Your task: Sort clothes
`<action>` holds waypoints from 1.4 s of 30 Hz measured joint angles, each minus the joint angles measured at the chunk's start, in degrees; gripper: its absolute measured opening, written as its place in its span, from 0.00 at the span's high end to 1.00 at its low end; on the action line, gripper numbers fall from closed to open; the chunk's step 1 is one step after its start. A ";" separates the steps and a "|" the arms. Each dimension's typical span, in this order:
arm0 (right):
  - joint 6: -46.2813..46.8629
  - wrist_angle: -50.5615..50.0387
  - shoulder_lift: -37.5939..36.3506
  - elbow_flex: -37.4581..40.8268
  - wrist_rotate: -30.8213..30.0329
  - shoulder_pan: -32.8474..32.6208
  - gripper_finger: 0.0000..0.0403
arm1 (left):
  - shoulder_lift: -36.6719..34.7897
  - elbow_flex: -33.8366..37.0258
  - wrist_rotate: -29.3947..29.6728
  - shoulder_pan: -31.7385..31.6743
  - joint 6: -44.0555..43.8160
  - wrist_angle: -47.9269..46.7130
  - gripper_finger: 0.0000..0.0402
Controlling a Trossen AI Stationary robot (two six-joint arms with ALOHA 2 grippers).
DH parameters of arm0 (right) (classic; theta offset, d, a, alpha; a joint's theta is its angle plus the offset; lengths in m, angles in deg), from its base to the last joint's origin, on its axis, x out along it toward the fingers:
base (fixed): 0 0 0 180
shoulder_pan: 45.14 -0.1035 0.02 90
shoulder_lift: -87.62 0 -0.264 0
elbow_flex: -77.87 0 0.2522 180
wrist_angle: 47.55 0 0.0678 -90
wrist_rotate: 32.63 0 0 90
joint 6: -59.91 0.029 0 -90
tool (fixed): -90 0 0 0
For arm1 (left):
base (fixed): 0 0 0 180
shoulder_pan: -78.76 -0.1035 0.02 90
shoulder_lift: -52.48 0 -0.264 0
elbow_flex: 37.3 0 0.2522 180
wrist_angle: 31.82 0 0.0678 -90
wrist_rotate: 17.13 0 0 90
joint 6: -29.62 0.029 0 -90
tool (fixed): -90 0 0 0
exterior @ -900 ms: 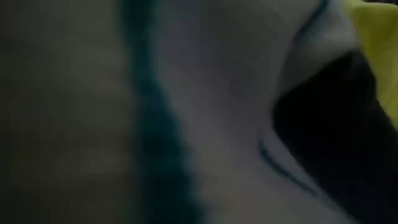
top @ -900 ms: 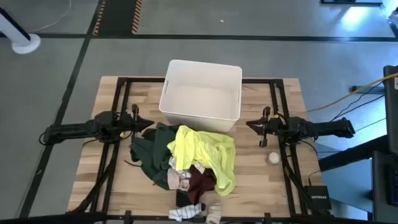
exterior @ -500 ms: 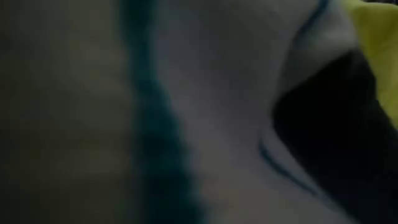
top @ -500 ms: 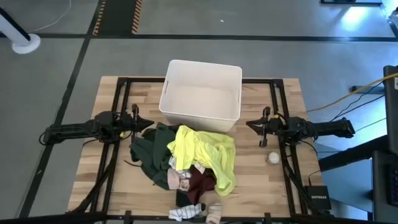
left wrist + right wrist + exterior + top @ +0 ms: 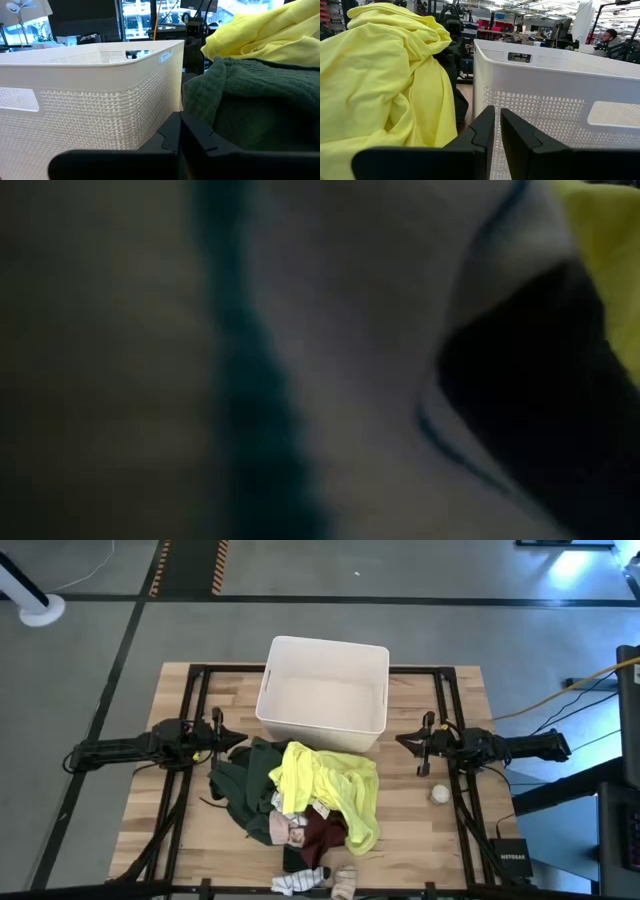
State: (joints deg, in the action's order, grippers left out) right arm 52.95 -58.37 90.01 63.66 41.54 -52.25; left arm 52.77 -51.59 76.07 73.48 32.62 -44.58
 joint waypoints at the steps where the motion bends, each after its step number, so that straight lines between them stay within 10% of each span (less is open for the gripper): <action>1: 0.02 0.00 0.00 0.00 0.00 0.00 0.88 | 0.01 0.00 -0.01 0.00 0.00 0.00 1.00; 33: 0.42 1.22 0.01 -0.01 0.04 0.00 0.88 | 0.02 0.00 -0.02 0.00 -7.80 7.82 1.00; 42: 24.40 10.68 0.76 0.00 6.40 0.02 0.88 | 0.00 -0.05 0.96 -0.52 -9.54 26.30 1.00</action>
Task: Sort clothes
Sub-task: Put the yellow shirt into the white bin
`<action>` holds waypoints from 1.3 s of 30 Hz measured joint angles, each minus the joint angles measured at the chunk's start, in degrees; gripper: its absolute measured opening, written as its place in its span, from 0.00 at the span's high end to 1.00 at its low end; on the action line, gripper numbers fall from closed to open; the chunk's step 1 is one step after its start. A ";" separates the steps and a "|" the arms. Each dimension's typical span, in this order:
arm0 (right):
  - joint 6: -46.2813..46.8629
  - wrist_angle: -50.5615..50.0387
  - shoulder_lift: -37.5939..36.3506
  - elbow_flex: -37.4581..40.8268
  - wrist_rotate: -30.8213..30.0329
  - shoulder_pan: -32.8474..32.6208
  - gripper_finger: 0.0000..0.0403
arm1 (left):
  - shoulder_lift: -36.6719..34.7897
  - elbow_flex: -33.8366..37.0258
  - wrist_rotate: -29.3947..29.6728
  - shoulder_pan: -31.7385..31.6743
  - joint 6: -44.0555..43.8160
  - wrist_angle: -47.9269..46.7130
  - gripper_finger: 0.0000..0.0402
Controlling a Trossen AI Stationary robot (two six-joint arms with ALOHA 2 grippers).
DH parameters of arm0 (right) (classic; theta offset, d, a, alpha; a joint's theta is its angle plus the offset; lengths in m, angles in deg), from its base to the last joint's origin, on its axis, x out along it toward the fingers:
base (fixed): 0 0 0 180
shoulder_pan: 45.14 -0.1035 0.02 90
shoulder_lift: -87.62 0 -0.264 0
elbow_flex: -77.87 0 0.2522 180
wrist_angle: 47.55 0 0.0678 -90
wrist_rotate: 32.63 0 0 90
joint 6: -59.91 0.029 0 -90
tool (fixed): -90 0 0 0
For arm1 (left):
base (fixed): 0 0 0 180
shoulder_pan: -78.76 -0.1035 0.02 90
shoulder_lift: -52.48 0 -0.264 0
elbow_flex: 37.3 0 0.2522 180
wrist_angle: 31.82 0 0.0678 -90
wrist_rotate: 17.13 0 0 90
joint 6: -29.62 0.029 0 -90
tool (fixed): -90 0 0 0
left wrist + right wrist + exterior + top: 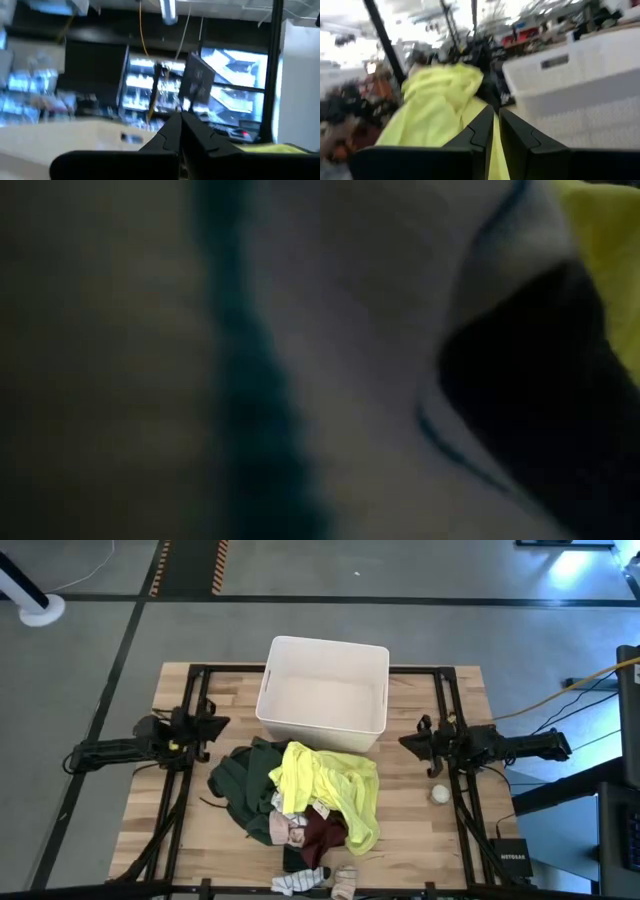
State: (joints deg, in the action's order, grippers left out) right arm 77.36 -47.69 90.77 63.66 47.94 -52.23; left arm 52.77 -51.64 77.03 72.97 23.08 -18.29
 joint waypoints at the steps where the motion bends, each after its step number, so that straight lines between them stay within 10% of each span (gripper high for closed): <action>1: 0.66 2.47 0.03 0.00 -0.43 0.00 0.88 | 0.05 -0.04 0.05 0.02 1.63 0.88 1.00; 9: 0.33 11.48 5.48 -3.10 -2.05 0.00 0.88 | 0.67 -0.49 0.08 0.02 13.07 9.36 1.00; 15: 0.27 11.26 22.57 -15.07 4.21 -0.07 0.88 | 0.68 -1.70 0.09 0.02 13.73 5.87 1.00; 26: -2.65 -14.29 53.64 -45.94 21.35 -0.40 0.88 | 0.68 -1.72 0.11 0.02 15.11 5.85 1.00; 39: -11.98 -45.01 77.03 -76.80 6.94 -4.63 0.84 | 0.68 -1.74 2.25 0.06 14.56 5.58 1.00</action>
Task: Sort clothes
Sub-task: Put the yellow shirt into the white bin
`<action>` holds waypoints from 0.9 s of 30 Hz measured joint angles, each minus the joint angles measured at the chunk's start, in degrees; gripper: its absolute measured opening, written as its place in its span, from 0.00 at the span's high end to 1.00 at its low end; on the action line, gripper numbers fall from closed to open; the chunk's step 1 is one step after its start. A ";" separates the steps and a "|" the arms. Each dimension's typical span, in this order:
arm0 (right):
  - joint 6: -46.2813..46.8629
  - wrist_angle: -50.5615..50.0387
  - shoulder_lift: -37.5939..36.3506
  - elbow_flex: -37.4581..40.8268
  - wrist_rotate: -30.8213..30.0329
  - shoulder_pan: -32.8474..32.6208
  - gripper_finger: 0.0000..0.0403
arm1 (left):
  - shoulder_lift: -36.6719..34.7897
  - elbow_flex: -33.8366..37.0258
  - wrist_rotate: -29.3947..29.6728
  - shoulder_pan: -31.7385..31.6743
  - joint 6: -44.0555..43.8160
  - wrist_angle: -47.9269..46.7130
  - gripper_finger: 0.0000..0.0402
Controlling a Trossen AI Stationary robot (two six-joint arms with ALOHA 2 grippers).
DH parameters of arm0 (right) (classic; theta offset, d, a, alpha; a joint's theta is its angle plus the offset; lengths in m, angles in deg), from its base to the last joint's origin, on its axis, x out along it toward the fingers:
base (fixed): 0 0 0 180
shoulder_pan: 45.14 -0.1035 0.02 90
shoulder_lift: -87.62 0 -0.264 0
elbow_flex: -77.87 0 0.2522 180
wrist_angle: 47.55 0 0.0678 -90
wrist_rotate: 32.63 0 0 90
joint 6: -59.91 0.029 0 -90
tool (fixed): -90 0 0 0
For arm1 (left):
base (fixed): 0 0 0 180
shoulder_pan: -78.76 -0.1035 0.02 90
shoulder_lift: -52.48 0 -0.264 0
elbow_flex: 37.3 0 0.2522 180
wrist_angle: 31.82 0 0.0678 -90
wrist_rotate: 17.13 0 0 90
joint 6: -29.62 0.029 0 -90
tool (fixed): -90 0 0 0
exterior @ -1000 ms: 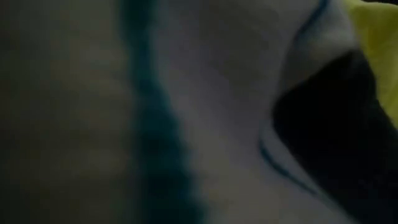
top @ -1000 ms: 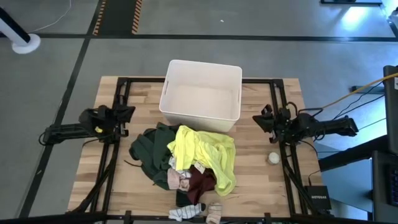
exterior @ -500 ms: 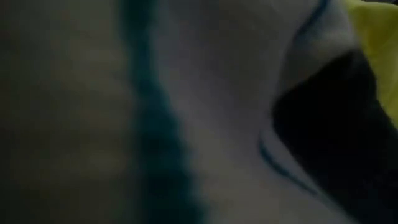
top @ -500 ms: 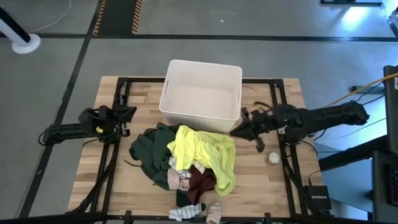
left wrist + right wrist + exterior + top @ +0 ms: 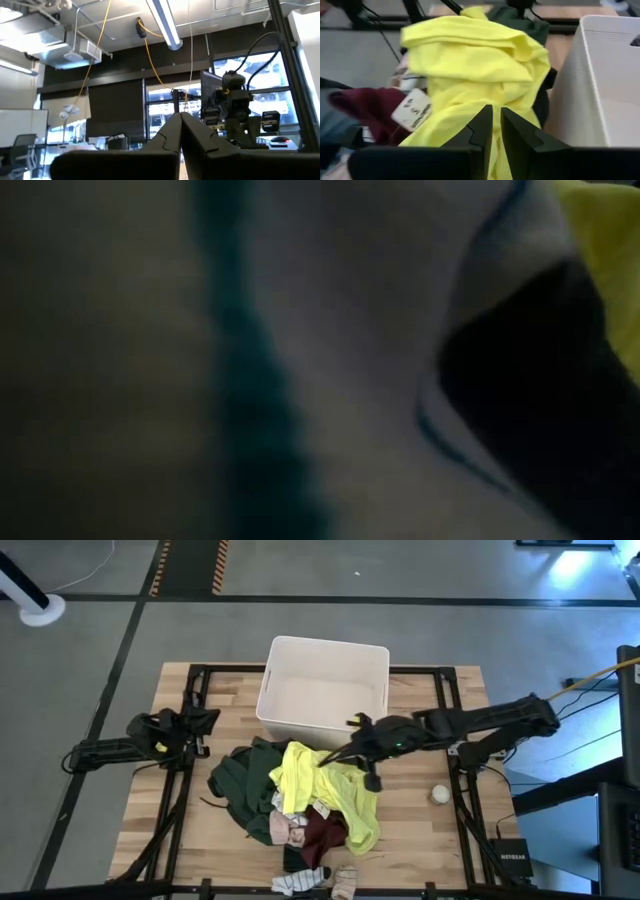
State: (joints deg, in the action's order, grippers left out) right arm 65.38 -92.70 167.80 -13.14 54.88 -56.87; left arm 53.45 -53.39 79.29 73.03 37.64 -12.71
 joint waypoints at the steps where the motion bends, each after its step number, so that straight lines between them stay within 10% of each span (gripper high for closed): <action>1: -0.01 -1.26 1.54 -2.09 -0.01 0.00 0.82 | 0.00 0.00 0.00 0.00 -0.44 -0.36 1.00; 15: -8.98 -7.27 15.15 -11.09 1.11 0.11 0.30 | 0.00 -0.02 -0.01 0.17 -15.46 -12.91 1.00; 27: -14.03 -8.04 21.20 -11.13 4.19 0.11 0.28 | -0.02 -0.02 0.02 0.11 -11.86 -10.89 1.00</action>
State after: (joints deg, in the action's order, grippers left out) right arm 51.35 -100.75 189.00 -24.27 59.07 -56.76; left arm 53.43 -53.41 79.31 73.13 25.78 -23.60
